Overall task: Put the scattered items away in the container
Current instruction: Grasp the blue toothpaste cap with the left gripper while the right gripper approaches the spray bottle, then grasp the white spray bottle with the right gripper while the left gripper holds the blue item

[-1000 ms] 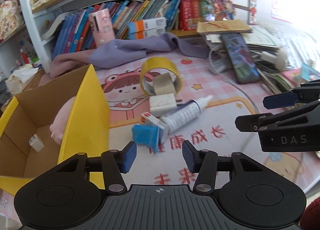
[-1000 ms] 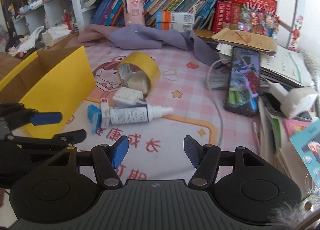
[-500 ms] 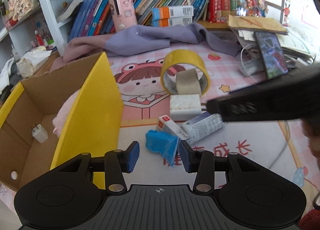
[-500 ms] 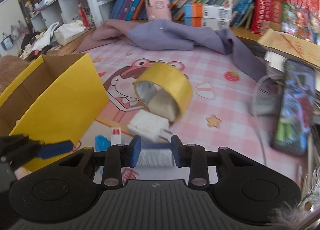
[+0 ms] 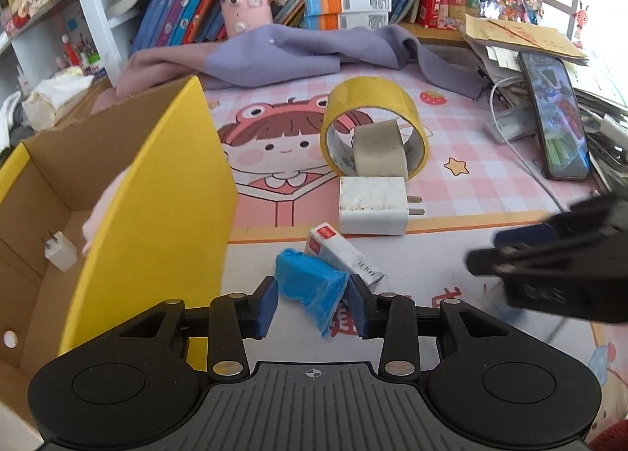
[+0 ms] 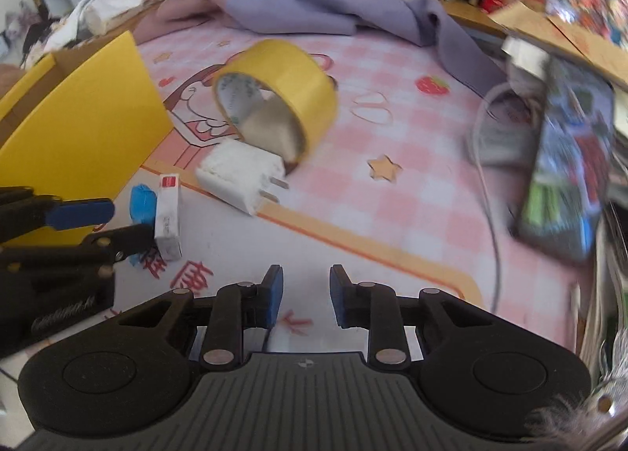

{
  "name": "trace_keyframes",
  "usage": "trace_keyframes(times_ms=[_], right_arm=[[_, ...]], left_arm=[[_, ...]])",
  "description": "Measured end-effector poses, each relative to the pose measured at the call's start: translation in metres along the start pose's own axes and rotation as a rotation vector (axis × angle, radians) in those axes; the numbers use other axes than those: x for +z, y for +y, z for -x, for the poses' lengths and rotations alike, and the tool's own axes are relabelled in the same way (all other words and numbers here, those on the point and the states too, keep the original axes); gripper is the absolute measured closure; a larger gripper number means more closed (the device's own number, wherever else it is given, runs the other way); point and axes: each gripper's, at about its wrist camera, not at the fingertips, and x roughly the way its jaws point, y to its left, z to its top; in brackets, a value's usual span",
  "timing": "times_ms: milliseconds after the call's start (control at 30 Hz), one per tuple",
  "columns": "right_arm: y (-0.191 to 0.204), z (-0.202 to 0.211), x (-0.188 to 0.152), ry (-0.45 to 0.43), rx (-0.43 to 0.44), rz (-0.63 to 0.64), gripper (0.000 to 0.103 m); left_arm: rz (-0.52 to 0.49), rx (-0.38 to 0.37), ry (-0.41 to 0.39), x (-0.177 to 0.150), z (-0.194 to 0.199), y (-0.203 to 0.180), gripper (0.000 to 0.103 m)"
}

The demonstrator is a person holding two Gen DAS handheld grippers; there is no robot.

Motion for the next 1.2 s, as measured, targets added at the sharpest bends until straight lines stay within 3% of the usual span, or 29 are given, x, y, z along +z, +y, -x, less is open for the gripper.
trace_keyframes(times_ms=[200, 367, 467, 500, 533, 733, 867, 1000, 1200], right_arm=[[-0.008, 0.032, -0.003, -0.058, 0.003, -0.009, 0.073], [-0.004, 0.05, -0.006, -0.024, 0.057, 0.072, 0.061], [0.005, 0.059, -0.01, 0.003, 0.096, 0.173, 0.055], [0.008, 0.062, -0.011, 0.011, 0.112, 0.211, 0.054], [0.011, 0.065, -0.014, 0.021, 0.13, 0.249, 0.051], [0.033, 0.064, -0.028, 0.141, 0.246, 0.489, 0.045], [0.049, 0.05, -0.038, 0.178, 0.228, 0.623, 0.047], [0.061, 0.036, -0.04, 0.142, 0.148, 0.766, 0.048], [0.059, 0.03, -0.018, 0.082, 0.163, 0.824, 0.042]], left_arm=[[-0.007, 0.008, 0.032, 0.001, -0.015, 0.002, 0.067], [-0.018, 0.021, 0.035, 0.003, -0.025, 0.0, 0.067], [-0.024, 0.028, 0.02, 0.004, -0.028, 0.0, 0.069], [-0.016, 0.025, 0.017, 0.004, -0.029, 0.001, 0.08], [-0.009, 0.02, 0.016, 0.004, -0.029, 0.003, 0.083], [0.024, -0.018, -0.004, -0.002, -0.014, 0.012, 0.085], [0.044, -0.046, -0.05, -0.002, 0.011, 0.016, 0.086], [0.087, -0.066, -0.067, -0.006, 0.031, 0.022, 0.086], [0.132, -0.057, -0.078, -0.017, 0.054, 0.03, 0.086]])
